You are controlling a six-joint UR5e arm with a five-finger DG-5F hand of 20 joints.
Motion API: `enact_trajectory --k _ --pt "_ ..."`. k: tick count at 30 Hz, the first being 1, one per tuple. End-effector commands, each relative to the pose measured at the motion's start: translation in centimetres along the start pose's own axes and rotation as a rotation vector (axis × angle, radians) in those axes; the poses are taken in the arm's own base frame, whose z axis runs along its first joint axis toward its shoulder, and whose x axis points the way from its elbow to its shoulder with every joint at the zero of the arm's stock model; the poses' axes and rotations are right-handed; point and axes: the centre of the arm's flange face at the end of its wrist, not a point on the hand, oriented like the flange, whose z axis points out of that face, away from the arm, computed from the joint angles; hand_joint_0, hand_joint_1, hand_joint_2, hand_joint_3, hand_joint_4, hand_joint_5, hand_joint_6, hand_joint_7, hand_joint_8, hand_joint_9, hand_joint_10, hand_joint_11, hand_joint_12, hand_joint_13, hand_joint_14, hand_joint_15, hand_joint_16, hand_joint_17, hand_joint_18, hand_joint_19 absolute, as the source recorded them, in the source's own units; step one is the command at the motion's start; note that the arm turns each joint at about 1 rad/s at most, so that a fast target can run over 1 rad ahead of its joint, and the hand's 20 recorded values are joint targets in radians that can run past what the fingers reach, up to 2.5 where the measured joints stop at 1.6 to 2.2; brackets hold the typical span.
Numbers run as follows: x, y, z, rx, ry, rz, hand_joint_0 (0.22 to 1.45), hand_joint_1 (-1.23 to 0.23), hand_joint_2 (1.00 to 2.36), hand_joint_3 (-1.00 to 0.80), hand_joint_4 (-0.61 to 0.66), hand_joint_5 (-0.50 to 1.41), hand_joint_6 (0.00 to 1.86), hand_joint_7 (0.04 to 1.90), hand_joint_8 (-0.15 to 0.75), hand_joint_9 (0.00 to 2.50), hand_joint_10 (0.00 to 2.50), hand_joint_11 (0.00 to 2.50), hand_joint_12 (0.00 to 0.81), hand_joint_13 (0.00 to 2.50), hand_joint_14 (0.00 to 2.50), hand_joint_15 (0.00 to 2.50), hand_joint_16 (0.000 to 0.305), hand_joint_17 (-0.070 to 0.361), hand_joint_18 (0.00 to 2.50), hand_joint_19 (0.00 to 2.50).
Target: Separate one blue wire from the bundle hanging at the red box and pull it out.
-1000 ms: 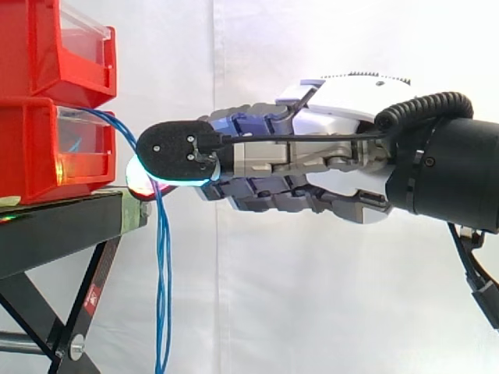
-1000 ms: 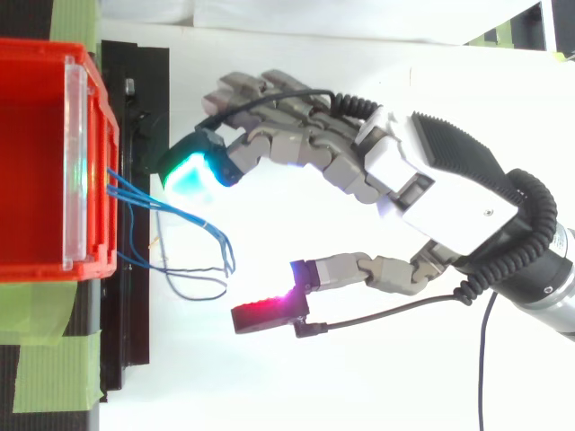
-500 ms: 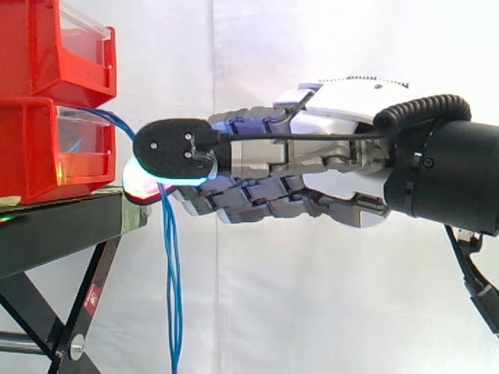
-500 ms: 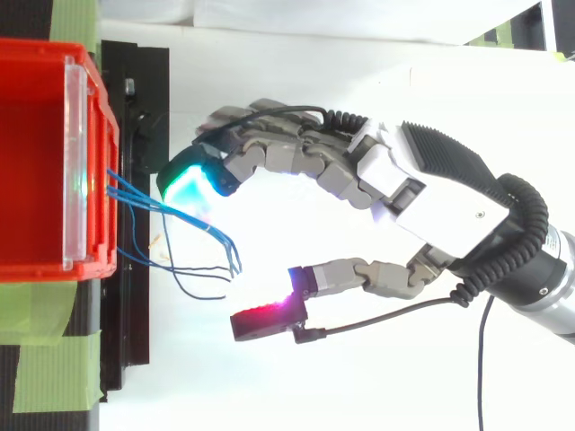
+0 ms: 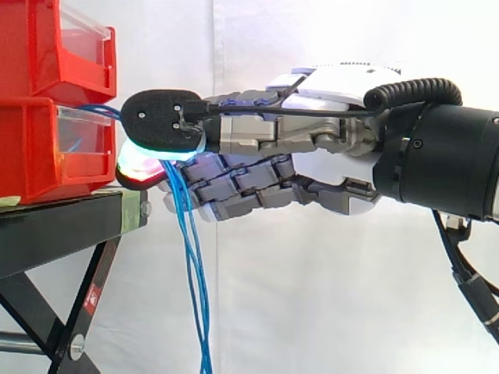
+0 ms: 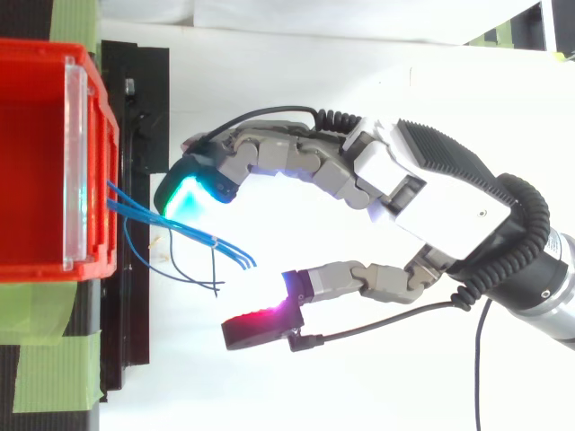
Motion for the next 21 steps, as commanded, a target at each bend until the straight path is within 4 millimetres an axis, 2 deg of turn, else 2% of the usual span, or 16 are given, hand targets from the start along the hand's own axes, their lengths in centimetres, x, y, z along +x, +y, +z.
enact_trajectory --k 1,21 --pt "-0.02 0.03 0.00 0.000 0.000 0.007 0.59 -0.75 1.00 -0.50 0.27 -0.13 0.50 1.15 0.256 0.60 0.00 0.09 0.332 0.52 0.01 0.26 0.050 0.112 0.45 0.33" --pt "0.05 0.01 -0.10 0.003 0.005 0.015 0.61 -0.70 1.00 -0.47 0.25 -0.09 0.50 1.26 0.265 0.71 0.00 0.15 0.324 0.63 0.01 0.33 0.047 0.106 0.54 0.41"
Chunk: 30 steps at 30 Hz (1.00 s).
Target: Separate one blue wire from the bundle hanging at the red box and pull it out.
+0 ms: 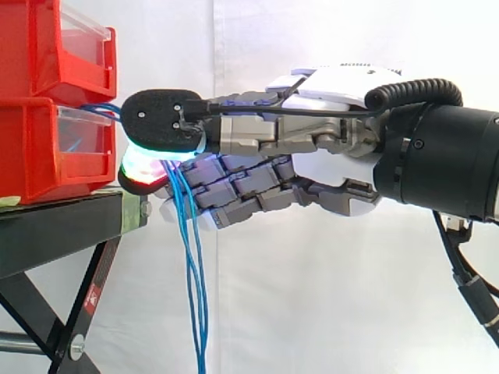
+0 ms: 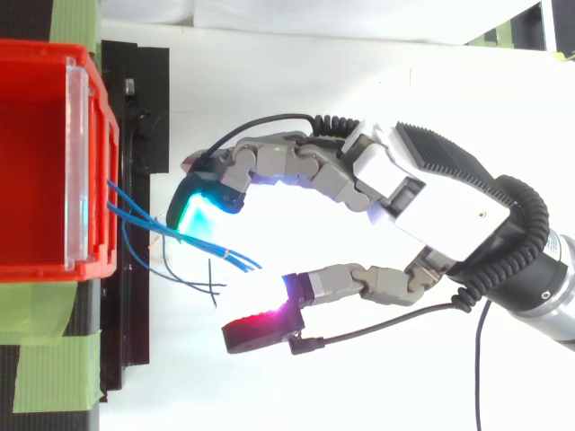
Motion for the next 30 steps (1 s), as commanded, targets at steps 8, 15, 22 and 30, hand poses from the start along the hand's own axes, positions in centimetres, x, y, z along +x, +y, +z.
enact_trajectory --k 8,15,22,30 --pt "0.05 0.05 -0.05 -0.001 0.002 0.011 0.61 -0.70 1.01 -0.44 0.21 -0.08 0.50 1.41 0.267 0.75 0.01 0.18 0.326 0.66 0.01 0.35 0.046 0.104 0.58 0.43" --pt "0.24 0.27 -0.12 -0.004 0.005 0.027 0.61 -0.69 1.01 -0.43 0.21 -0.07 0.51 1.39 0.265 0.77 0.01 0.19 0.327 0.68 0.01 0.36 0.046 0.104 0.60 0.45" --pt "0.32 0.22 -0.24 0.001 0.012 0.027 0.60 -0.67 1.01 -0.42 0.22 -0.08 0.50 1.33 0.267 0.77 0.01 0.19 0.328 0.68 0.01 0.37 0.047 0.105 0.60 0.46" --pt "0.32 0.14 -0.30 0.002 0.014 0.028 0.59 -0.64 1.01 -0.41 0.23 -0.08 0.50 1.26 0.265 0.78 0.01 0.19 0.330 0.68 0.01 0.37 0.047 0.106 0.60 0.46"
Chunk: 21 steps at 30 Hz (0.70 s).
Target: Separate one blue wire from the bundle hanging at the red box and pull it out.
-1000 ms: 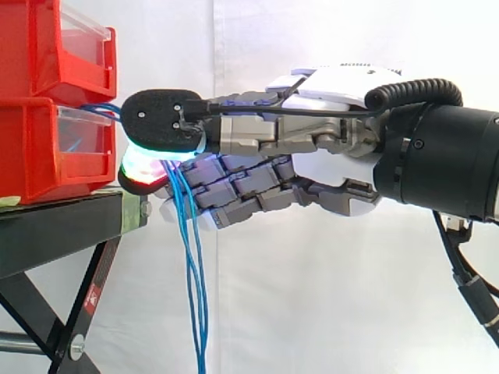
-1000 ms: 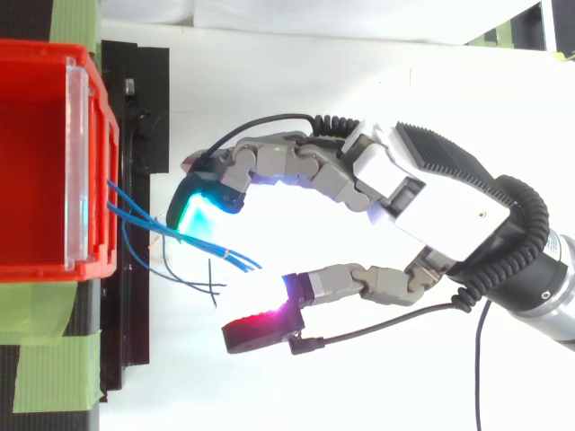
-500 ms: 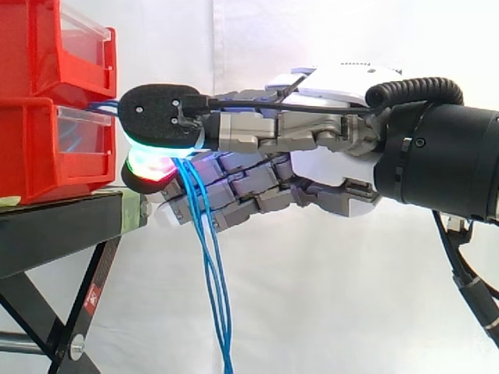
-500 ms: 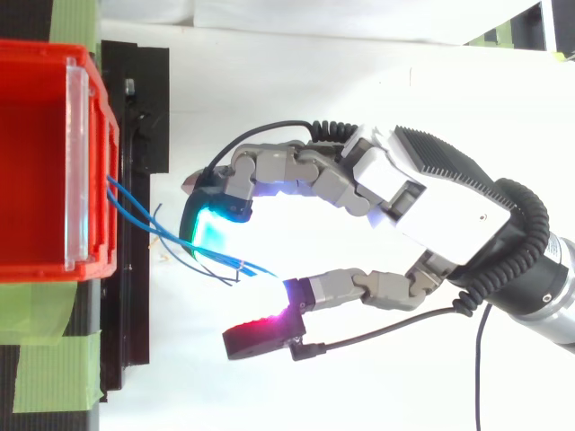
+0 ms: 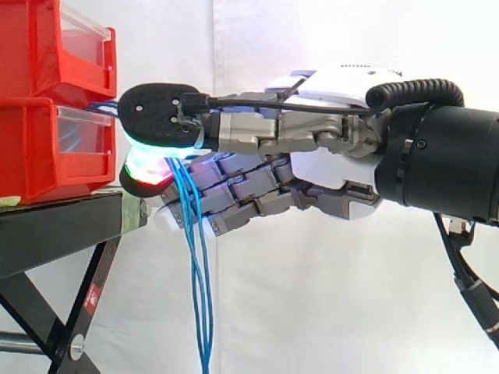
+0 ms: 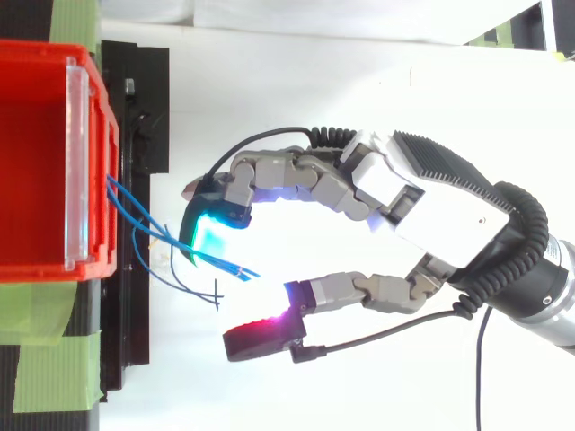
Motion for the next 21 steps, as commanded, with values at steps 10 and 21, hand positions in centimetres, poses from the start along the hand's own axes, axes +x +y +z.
enact_trajectory --k 10,21 --pt "0.00 0.02 0.01 0.000 0.000 0.001 0.61 -0.64 1.01 -0.37 0.23 -0.08 0.50 1.26 0.263 0.79 0.01 0.20 0.330 0.69 0.01 0.37 0.047 0.106 0.61 0.47" --pt "0.00 -0.04 -0.04 0.001 0.001 0.000 0.60 -0.61 1.01 -0.36 0.25 -0.09 0.50 1.20 0.256 0.80 0.01 0.19 0.329 0.69 0.01 0.37 0.047 0.107 0.61 0.48"
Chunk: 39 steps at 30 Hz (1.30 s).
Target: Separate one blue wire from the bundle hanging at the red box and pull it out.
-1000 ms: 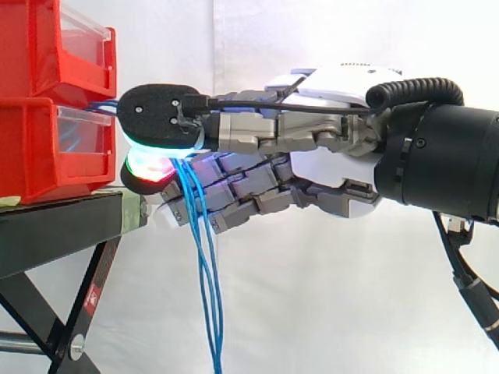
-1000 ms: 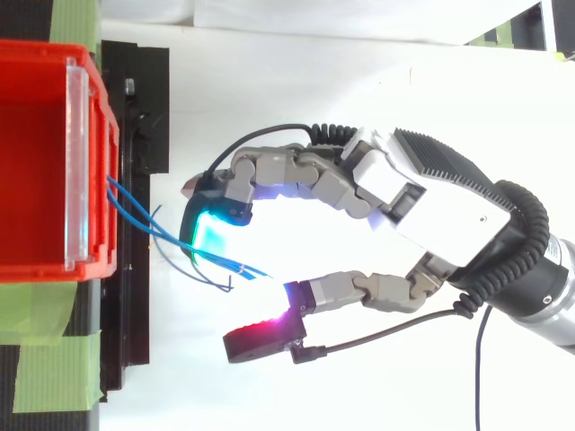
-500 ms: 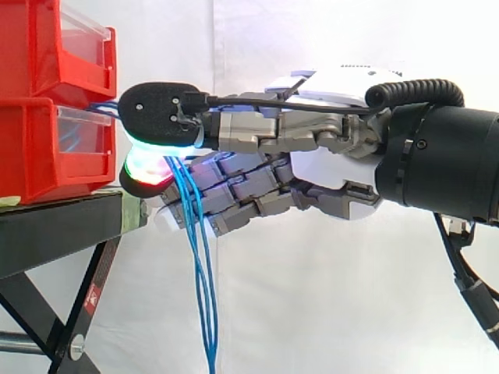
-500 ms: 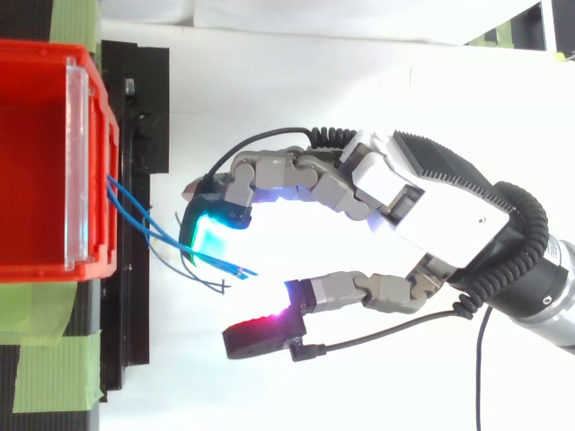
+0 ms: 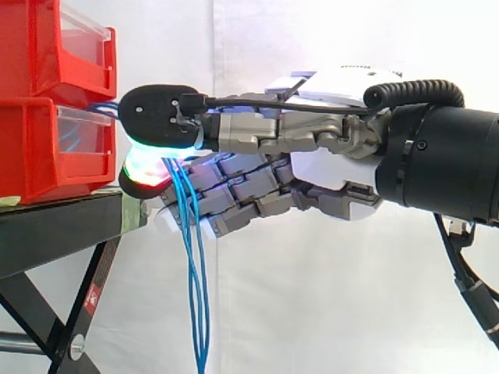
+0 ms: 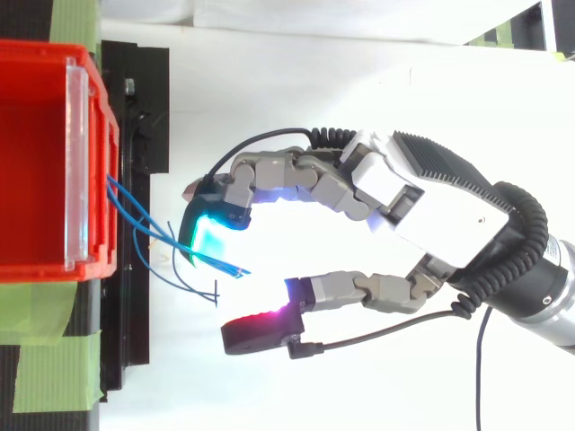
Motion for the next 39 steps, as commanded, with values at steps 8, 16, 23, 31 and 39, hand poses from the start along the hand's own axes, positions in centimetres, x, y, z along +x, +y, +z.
enact_trajectory --k 8,16,23,31,39 --pt "-0.01 -0.06 -0.06 0.003 0.003 -0.004 0.60 -0.59 1.01 -0.36 0.26 -0.09 0.50 1.16 0.259 0.81 0.01 0.19 0.331 0.68 0.01 0.38 0.048 0.107 0.60 0.48" --pt "-0.01 0.00 -0.01 0.002 0.002 -0.003 0.63 -0.57 1.02 -0.32 0.29 -0.09 0.50 1.17 0.255 0.83 0.01 0.20 0.327 0.69 0.01 0.37 0.048 0.107 0.61 0.48" --pt "-0.01 -0.06 -0.06 0.003 0.003 -0.004 0.63 -0.56 1.02 -0.31 0.27 -0.09 0.50 1.18 0.254 0.84 0.01 0.21 0.325 0.69 0.01 0.38 0.048 0.107 0.61 0.48" --pt "-0.01 -0.06 -0.06 0.003 0.003 -0.004 0.64 -0.59 1.02 -0.28 0.26 -0.09 0.50 1.22 0.257 0.86 0.01 0.24 0.326 0.70 0.01 0.37 0.048 0.107 0.61 0.48" --pt "-0.01 -0.06 -0.06 0.003 0.003 -0.004 0.65 -0.64 1.02 -0.27 0.26 -0.09 0.50 1.26 0.262 0.86 0.01 0.29 0.323 0.69 0.02 0.38 0.046 0.104 0.61 0.46"
